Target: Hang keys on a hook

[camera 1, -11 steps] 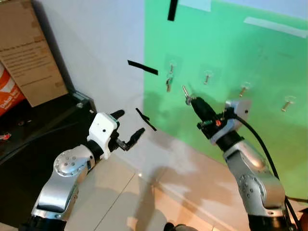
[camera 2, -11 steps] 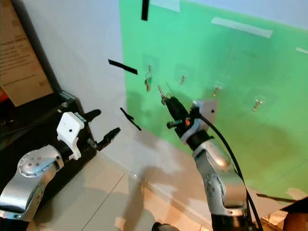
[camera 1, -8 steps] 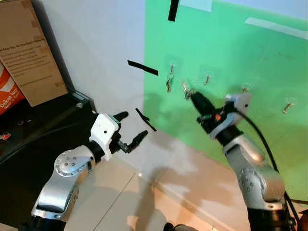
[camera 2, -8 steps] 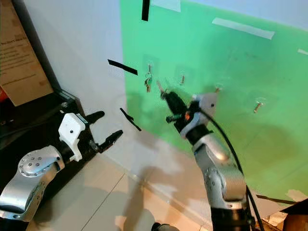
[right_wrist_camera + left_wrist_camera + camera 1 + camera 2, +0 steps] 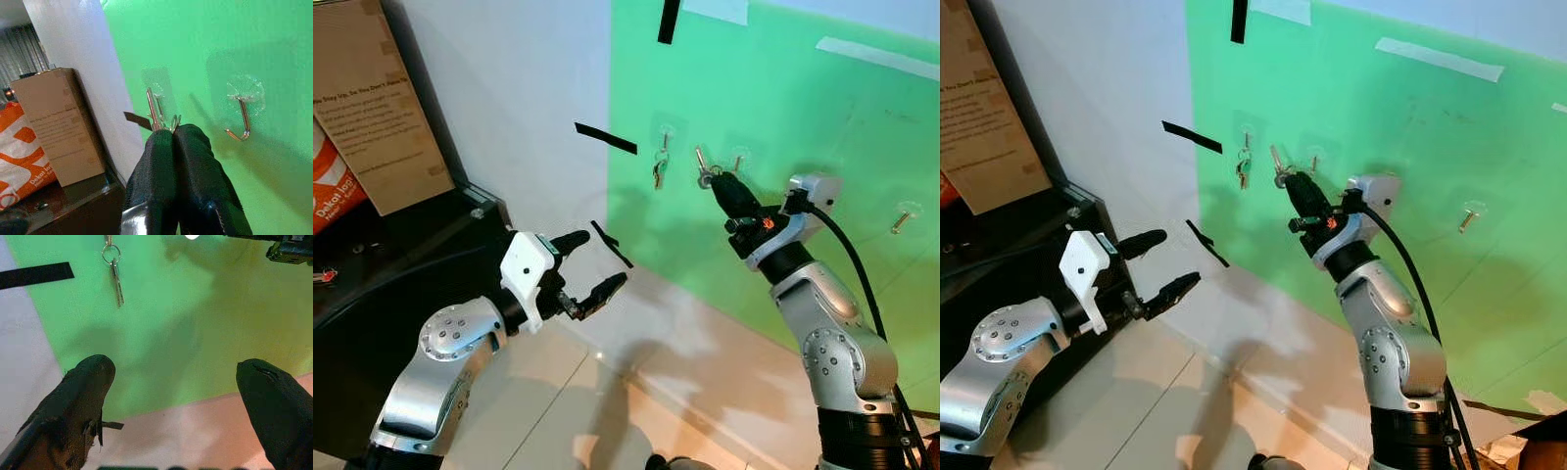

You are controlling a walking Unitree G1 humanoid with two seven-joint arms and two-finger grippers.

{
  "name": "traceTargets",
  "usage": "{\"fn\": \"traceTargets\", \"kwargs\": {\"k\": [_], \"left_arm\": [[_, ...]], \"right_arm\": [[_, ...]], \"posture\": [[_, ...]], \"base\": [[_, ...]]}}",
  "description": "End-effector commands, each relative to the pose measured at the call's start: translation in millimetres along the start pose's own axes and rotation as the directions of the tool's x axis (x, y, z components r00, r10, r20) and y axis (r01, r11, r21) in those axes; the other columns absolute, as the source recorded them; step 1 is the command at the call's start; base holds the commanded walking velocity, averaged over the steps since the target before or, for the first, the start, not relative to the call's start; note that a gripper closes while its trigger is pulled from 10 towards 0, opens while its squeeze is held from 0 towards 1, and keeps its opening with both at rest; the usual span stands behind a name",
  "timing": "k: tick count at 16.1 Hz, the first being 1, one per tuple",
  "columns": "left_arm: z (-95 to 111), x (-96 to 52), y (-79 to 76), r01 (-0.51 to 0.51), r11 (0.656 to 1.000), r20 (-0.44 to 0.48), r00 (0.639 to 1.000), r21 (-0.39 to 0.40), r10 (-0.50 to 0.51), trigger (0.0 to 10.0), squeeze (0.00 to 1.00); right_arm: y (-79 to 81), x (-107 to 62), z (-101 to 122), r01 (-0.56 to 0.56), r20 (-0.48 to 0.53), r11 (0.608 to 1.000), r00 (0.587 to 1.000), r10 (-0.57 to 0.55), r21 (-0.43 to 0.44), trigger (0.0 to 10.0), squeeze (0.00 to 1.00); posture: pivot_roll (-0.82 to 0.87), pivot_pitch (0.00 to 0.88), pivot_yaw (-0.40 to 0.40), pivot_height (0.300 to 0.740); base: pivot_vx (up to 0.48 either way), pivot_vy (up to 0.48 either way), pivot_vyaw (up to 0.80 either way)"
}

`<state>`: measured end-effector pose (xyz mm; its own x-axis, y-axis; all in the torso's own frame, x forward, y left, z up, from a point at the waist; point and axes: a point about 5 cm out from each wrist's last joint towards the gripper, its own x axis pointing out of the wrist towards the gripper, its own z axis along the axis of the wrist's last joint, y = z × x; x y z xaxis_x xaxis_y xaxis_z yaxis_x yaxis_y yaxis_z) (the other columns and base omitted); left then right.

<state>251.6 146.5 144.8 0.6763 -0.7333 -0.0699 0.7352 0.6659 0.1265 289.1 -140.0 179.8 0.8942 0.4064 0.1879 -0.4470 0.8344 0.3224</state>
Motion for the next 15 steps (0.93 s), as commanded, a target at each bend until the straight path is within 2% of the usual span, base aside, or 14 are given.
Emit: {"fn": "traceTargets", "kwargs": {"k": [1, 7, 11, 12, 15], "left_arm": [[2.9, 0.6, -5.1, 0.029, 1.0, 0.007, 1.0, -0.004, -0.029, 10.0, 0.16], [4.7, 0.1, -5.2, 0.037, 0.999, 0.005, 0.999, -0.011, -0.037, 10.0, 0.16], [5.2, -0.3, -5.1, 0.04, 0.999, 0.0, 0.999, -0.014, -0.04, 10.0, 0.16], [5.3, -0.8, -5.1, 0.041, 0.999, -0.001, 0.999, -0.015, -0.041, 10.0, 0.16], [5.5, -1.3, -5.2, 0.047, 0.999, -0.006, 0.999, -0.017, -0.047, 10.0, 0.16]], "right_arm": [[-1.3, 1.1, 7.2, 0.003, 0.029, 1.0, 1.0, -0.003, 0.017, 10.0, 0.0], [-12.1, 0.6, 3.4, 0.084, 0.014, 0.993, 0.996, -0.085, 0.083, 10.0, 0.0], [-24.4, -4.5, -9.5, 0.162, -0.064, 0.977, 0.986, -0.155, 0.135, 10.0, 0.0], [-28.4, -6.0, -16.0, 0.203, -0.109, 0.967, 0.976, -0.187, 0.157, 10.0, 0.0], [-30.8, -7.5, -20.8, 0.225, -0.142, 0.962, 0.969, -0.204, 0.155, 10.0, 0.0]], "posture": [[-0.05, 0.0, -0.029, 0.74], [-0.05, 0.0, -0.028, 0.74], [-0.05, 0.0, -0.028, 0.74], [-0.05, 0.0, -0.027, 0.74], [-0.05, 0.0, -0.023, 0.74]], "base": [[0.0, 0.0, 0.0], [0.0, 0.0, 0.0], [0.0, 0.0, 0.0], [0.0, 0.0, 0.0], [0.0, 0.0, 0.0]]}}
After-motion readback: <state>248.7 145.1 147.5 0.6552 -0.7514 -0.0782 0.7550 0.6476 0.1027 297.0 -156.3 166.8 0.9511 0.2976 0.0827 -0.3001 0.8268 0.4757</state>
